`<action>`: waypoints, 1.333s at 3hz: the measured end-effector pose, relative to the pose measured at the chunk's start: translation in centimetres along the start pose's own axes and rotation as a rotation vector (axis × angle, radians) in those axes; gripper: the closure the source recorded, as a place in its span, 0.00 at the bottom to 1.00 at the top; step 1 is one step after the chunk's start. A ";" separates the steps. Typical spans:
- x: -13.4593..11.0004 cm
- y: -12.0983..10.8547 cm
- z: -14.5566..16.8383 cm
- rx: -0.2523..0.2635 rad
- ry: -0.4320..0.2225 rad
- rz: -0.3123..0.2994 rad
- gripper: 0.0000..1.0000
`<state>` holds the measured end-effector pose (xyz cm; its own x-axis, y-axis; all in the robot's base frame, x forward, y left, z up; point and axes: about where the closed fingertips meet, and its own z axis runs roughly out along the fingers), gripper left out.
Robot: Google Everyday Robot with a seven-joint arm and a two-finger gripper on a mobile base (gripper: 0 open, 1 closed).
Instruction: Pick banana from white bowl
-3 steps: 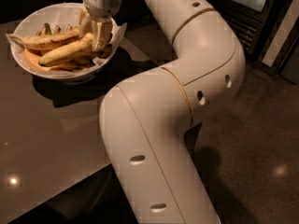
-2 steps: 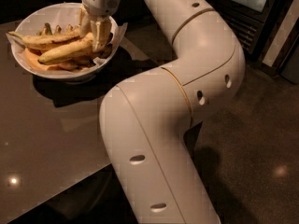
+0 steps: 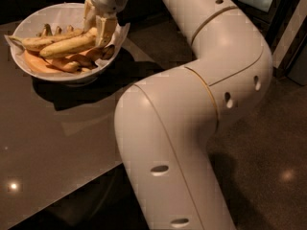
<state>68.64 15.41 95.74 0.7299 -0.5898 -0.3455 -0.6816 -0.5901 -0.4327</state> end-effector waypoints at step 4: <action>-5.7 2.4 -4.8 0.080 -0.033 0.005 1.00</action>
Offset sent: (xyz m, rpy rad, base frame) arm -0.0357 -0.0180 0.0551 0.0332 -0.1091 -0.0029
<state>62.56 14.74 100.65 0.7289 -0.5730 -0.3747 -0.6798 -0.5407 -0.4955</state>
